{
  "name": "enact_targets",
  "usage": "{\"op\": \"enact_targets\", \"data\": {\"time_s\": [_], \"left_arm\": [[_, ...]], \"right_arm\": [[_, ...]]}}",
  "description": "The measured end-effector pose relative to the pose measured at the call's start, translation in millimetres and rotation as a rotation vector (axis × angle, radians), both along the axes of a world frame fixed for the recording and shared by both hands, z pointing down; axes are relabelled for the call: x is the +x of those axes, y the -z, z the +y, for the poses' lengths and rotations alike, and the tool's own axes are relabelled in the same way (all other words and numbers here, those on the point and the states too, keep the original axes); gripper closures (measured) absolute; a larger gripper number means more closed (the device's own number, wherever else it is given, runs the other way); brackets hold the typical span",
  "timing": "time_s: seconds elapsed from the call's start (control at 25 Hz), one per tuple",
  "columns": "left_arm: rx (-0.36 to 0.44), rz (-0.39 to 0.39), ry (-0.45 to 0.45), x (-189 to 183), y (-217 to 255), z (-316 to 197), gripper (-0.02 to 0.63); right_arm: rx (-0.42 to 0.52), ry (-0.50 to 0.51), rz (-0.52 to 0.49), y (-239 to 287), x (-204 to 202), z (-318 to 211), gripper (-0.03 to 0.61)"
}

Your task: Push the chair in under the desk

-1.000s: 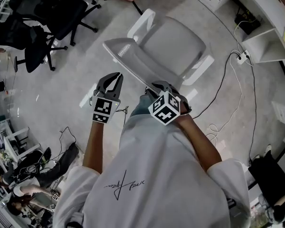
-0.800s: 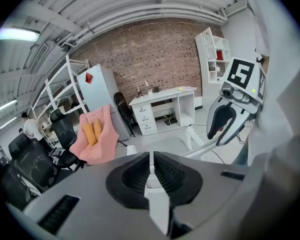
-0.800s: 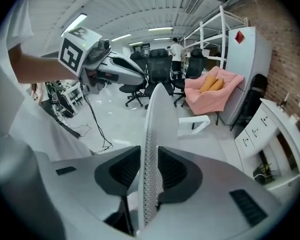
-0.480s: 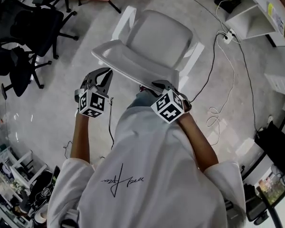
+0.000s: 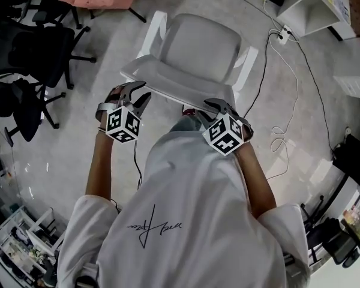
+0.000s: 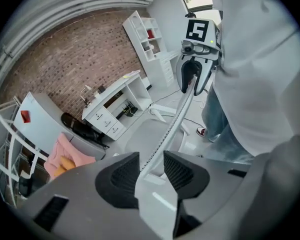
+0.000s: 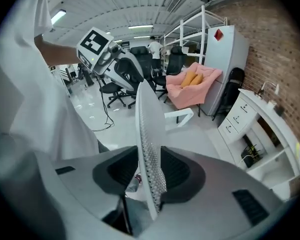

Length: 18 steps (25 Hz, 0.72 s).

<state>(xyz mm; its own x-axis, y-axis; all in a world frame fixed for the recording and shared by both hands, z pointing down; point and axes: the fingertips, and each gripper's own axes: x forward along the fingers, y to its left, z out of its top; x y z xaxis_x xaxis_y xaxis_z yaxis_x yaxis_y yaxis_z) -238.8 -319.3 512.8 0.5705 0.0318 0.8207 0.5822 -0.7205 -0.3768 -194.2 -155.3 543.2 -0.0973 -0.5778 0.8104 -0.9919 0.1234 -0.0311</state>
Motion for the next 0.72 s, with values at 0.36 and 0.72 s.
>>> {"op": "enact_targets", "data": {"time_s": [0.36,0.72], "left_arm": [[-0.008,-0.027,-0.044,5.4,-14.8,-4.1,0.476],[0.064,-0.071,-0.067,7.3,-19.8,-1.5,0.476]], "right_arm": [[0.034,-0.029,0.024,0.5,4.4,0.6,0.400],[0.050,-0.007,0.030,1.3,4.4,3.8,0.408]]}}
